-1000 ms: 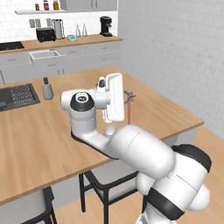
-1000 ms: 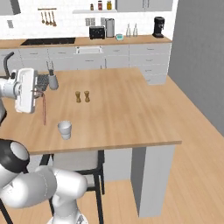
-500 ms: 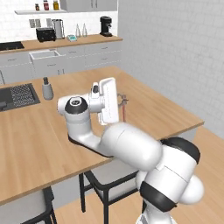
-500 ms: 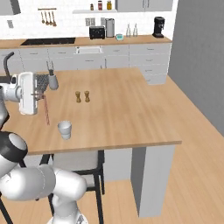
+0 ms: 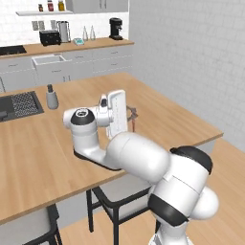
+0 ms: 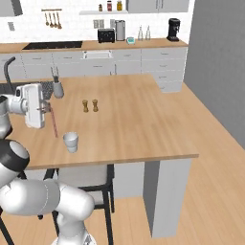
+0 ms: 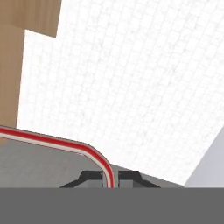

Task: Take a straw from the drawer in front and place it inside the glass cup on the dining counter.

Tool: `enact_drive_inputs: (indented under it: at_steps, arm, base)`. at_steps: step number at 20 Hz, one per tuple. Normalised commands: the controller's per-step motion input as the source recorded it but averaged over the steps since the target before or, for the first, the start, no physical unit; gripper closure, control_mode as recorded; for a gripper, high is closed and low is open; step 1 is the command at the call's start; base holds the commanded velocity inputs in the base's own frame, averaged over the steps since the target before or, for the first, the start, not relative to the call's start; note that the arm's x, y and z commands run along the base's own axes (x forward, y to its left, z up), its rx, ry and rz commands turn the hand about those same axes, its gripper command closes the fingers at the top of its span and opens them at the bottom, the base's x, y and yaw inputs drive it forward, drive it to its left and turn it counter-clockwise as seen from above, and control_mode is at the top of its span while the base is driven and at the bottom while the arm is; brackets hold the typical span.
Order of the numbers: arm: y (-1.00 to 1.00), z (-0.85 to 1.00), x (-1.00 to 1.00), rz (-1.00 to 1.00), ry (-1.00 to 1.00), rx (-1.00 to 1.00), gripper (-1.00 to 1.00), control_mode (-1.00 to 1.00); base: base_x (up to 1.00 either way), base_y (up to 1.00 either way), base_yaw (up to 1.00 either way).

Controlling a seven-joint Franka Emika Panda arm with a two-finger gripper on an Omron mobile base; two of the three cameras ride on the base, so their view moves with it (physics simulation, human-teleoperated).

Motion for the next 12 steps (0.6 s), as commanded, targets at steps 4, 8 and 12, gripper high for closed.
enact_drive_inputs:
  at_steps: [4,8,12]
  arm:
    - [0.00,-0.22,0.18,0.00,-0.08,0.00,1.00,-1.00]
    - [0.00,-0.21,0.23,0.00,-0.04,0.00,1.00,-1.00]
    - [0.02,-0.23,0.05,0.00,-0.03,0.01,1.00,-1.00]
  base:
    - [0.00,0.00,0.00]
    - [0.00,0.00,0.00]
    - [0.00,0.00,0.00]
